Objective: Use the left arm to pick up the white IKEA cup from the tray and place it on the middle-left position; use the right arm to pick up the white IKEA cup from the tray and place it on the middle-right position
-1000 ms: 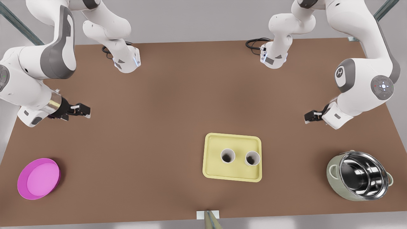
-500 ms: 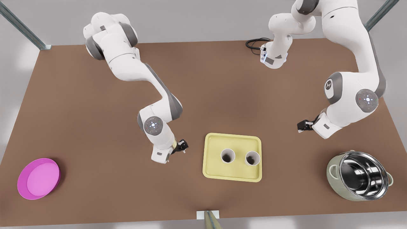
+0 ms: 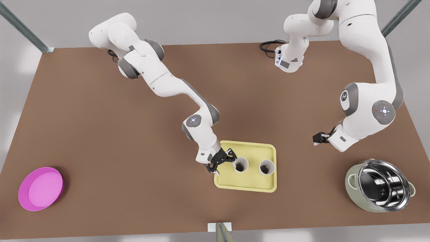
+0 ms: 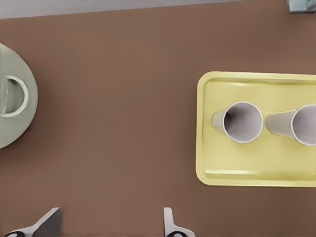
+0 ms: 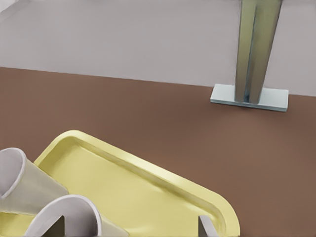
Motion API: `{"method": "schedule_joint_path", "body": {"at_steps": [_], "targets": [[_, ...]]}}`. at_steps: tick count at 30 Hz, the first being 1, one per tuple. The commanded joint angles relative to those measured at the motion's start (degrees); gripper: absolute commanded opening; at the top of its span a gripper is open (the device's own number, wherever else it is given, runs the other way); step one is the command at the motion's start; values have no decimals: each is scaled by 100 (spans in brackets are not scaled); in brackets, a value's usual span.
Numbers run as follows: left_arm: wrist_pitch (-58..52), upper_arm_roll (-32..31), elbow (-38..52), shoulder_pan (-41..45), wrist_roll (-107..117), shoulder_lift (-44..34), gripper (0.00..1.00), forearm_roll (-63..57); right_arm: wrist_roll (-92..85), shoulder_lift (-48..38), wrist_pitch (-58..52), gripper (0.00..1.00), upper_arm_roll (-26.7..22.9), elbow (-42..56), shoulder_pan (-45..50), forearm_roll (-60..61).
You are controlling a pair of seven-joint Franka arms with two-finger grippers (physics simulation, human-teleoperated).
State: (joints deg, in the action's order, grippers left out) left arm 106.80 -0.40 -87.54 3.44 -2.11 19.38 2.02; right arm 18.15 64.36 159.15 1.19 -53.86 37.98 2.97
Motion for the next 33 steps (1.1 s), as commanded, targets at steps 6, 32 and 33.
{"method": "schedule_joint_path", "body": {"at_steps": [6, 32, 33], "targets": [[34, 5, 0, 16, -18, -4, 100, -9, 1156, 173, 635, 100, 258, 95, 104, 2], [34, 5, 0, 51, 17, 5, 100, -9, 901, 551, 635, 100, 302, -195, 192, -15], [34, 5, 0, 51, 9, 5, 100, 0, 901, 551, 635, 100, 302, -195, 192, -15]]}}
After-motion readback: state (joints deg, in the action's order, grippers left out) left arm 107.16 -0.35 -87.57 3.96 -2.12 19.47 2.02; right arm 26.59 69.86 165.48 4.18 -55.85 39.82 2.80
